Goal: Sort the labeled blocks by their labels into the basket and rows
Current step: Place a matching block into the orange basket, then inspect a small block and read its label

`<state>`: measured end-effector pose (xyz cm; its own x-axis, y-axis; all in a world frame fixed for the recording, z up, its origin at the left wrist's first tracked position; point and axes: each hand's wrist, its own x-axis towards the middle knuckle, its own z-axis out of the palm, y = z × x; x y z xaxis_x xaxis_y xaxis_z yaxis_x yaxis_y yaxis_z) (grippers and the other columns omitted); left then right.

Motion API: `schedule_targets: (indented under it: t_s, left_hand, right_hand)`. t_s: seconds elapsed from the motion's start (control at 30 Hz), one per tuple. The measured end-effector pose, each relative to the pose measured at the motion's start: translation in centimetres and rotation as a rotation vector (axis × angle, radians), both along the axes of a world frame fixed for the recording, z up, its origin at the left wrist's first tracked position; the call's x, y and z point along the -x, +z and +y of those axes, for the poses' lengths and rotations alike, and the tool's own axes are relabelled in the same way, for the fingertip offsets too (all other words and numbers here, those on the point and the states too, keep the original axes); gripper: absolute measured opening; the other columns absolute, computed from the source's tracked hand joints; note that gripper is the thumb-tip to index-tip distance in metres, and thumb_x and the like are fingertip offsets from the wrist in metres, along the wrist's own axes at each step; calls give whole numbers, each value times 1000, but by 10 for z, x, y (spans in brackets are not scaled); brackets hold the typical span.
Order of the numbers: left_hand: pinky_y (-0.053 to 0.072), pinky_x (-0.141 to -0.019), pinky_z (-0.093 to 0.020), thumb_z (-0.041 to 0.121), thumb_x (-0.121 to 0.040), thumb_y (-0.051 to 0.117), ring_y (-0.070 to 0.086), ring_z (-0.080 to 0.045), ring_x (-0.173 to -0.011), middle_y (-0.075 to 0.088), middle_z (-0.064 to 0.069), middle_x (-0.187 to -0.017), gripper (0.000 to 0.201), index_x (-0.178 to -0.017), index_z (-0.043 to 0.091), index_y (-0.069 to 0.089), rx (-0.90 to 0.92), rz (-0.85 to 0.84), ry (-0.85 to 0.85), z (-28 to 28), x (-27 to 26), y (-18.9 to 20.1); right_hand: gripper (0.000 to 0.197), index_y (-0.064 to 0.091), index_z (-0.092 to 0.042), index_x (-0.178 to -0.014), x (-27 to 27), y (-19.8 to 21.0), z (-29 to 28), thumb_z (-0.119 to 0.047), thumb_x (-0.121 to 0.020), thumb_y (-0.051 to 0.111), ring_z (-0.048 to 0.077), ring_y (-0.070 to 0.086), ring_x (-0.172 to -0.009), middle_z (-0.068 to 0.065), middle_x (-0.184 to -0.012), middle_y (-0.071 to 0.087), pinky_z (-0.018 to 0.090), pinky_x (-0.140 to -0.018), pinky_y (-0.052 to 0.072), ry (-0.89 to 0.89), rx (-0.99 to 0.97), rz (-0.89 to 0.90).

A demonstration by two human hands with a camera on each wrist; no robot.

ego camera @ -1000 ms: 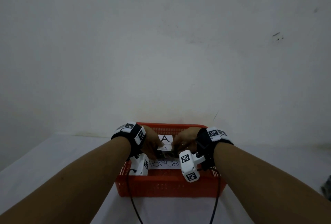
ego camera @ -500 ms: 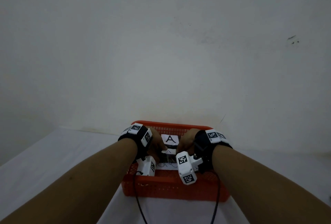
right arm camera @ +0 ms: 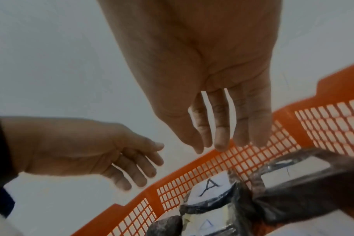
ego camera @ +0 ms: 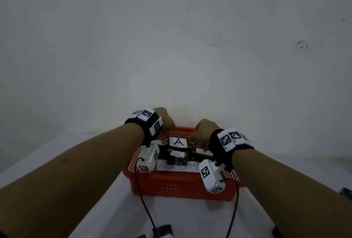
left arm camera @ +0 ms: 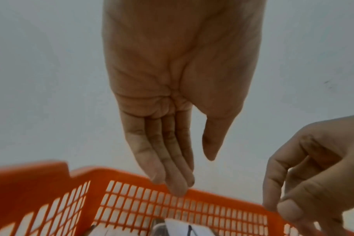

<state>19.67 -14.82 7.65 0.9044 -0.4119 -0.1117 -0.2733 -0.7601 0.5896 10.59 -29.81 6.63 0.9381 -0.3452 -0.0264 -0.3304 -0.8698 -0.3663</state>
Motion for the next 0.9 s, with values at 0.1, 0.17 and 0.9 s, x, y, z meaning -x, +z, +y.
schedule_targets:
  t_s: [0.1, 0.17, 0.9]
  left_hand:
    - [65, -74, -34, 28, -96, 72, 78, -20, -75, 80, -9, -84, 29, -89, 1, 80, 21, -181, -87, 9, 26, 29]
    - [64, -81, -34, 33, -96, 71, 77, -19, -83, 81, -4, -89, 30, -93, 5, 83, -3, -276, -143, 18, 46, 37]
    - [48, -97, -24, 49, -92, 72, 60, -17, -124, 61, -2, -143, 65, -145, 14, 56, -362, -196, -293, 138, 241, -69]
  right_hand:
    - [24, 80, -3, -99, 32, 17, 2, -24, -91, 72, 28, 73, -94, 13, -101, 77, 39, -82, 61, 76, 49, -104]
    - [22, 79, -9, -100, 54, 22, 5, -27, -91, 71, 23, 70, -94, 9, -103, 76, 33, -81, 58, 105, 50, -134]
    - [73, 51, -21, -147, 240, -63, 110, -41, -83, 81, 16, 55, -127, -1, -144, 56, 23, -93, 42, 365, -128, 14]
